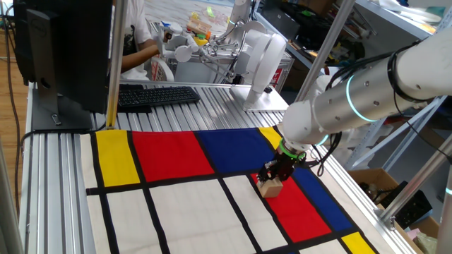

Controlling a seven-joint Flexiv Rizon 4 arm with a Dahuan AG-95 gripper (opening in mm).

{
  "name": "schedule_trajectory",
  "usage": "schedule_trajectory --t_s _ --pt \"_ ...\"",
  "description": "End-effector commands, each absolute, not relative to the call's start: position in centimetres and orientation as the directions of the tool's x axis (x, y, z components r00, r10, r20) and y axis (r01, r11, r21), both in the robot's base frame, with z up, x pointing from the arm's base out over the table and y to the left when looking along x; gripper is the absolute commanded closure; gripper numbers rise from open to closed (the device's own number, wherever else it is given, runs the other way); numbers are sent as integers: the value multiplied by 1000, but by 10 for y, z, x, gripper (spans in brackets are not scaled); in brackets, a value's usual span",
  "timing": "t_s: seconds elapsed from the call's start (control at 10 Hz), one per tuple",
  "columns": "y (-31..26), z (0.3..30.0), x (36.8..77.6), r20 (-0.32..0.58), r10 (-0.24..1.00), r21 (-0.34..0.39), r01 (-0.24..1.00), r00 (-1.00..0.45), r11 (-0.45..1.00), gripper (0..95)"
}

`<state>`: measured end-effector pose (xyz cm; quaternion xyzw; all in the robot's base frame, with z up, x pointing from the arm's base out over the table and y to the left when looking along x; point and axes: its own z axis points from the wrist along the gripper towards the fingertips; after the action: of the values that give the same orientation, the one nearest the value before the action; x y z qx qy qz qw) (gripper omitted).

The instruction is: Hold a small block with the gripper and sweep it from left to right on the table

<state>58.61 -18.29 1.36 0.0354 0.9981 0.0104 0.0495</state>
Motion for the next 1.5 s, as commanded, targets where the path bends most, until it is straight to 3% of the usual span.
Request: schedule_trajectory --t_s 0.1,1.5 --pt "-177 15 582 -97 77 20 76 -992 997 950" --pt "-175 15 581 -86 91 40 87 -992 995 950"
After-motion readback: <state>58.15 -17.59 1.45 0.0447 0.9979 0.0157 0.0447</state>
